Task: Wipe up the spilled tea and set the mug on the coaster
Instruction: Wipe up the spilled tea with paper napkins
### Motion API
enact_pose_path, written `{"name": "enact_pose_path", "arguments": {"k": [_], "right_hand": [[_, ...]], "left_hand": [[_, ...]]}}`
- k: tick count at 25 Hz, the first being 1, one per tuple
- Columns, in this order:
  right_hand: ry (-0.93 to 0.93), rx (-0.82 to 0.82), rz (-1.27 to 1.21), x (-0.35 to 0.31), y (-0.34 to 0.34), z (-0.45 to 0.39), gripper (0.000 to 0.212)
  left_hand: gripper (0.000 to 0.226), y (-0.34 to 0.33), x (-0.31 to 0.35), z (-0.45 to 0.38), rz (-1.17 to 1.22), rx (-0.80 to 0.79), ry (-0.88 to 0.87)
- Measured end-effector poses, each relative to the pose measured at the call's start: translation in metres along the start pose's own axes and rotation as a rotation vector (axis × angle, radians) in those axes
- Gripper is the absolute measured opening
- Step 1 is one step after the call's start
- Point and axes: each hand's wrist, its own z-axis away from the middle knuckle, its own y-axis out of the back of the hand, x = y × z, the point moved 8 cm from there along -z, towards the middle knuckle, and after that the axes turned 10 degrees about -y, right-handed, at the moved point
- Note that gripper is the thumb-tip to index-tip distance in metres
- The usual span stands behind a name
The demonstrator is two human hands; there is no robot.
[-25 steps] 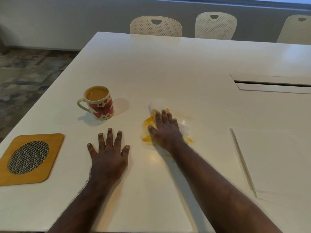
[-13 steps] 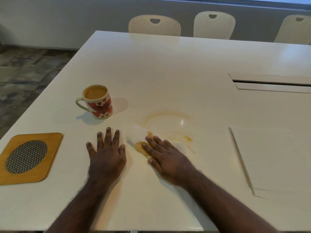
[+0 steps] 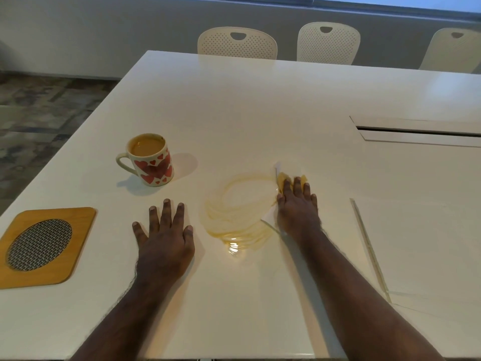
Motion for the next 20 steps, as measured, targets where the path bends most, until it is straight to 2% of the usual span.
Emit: {"name": "enact_pose_path", "arguments": {"k": [5, 10, 15, 17, 20], "right_hand": [[0.181, -0.087, 0.027, -0.082, -0.013, -0.010, 0.056], [0.514, -0.192, 0.090, -0.154, -0.043, 0.060, 0.057], [0.765, -0.227, 0.118, -0.122, -0.034, 0.130, 0.054], [0.768, -0.238, 0.119, -0.091, -0.022, 0.140, 0.053], [0.650, -0.233, 0.105, -0.048, 0.002, 0.129, 0.051]], "left_hand": [[0.063, -0.001, -0.001, 0.000, 0.004, -0.001, -0.001], [0.062, 0.005, 0.001, 0.000, 0.079, 0.012, 0.006], [0.065, 0.023, -0.002, 0.006, 0.267, 0.142, 0.035], [0.064, 0.023, -0.002, 0.007, 0.270, 0.124, 0.037], [0.063, 0.025, 0.003, 0.007, 0.247, 0.095, 0.003]]}}
